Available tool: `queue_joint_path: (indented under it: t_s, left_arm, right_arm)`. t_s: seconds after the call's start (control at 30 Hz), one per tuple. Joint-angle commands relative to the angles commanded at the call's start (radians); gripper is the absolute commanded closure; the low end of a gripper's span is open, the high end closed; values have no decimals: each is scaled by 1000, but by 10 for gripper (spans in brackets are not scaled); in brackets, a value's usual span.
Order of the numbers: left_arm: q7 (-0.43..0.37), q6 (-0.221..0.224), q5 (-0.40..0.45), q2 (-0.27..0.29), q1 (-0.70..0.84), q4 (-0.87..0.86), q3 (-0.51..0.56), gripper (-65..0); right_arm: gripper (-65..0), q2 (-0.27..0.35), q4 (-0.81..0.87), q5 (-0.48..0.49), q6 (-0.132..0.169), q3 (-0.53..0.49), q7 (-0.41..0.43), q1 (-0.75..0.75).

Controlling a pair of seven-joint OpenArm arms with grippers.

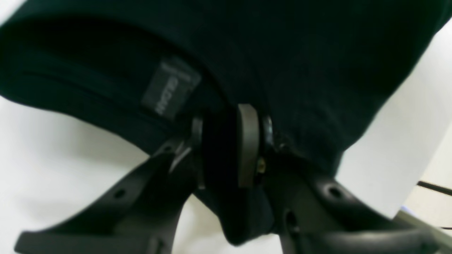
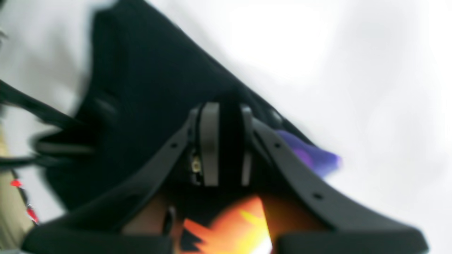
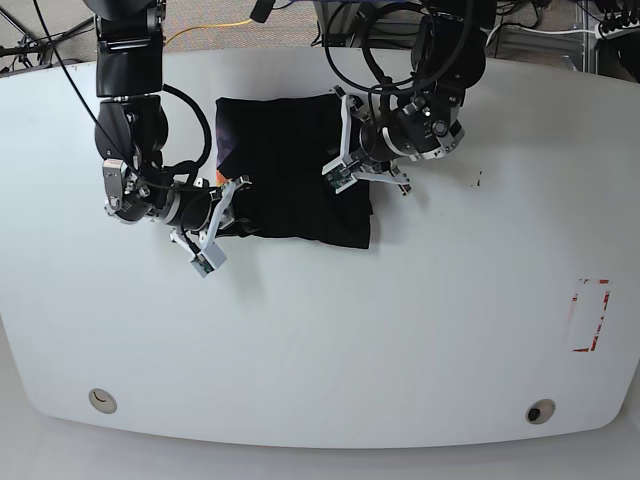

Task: Fold the T-shirt properly
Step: 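Lift and rotate the folded bundle with both grippers, squaring it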

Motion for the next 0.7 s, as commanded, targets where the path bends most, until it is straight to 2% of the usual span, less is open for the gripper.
queue_joint_path:
  t_s: [0.13, 0.2, 0.4, 0.53, 0.7]
  left_arm:
    - [-64, 0, 0, -40, -86, -126, -3, -115]
    - [-97, 0, 0, -68, -118, -186, 2, -115]
    - [-126, 0, 0, -94, -259, -324, 3, -118]
    - [-152, 0, 0, -109, -354, -411, 3, -118]
    - [-152, 0, 0, -117, -434, -431, 3, -118]
  right_arm:
    - [-76, 9, 15, -29, 0, 0, 0, -14]
    - [-76, 38, 41, -32, 0, 0, 0, -52]
    - [-75, 43, 77, -34, 0, -2, 2, -117]
    - [-75, -9, 103, -35, 0, -3, 2, -172]
    - [-73, -74, 121, -35, 0, -5, 2, -216]
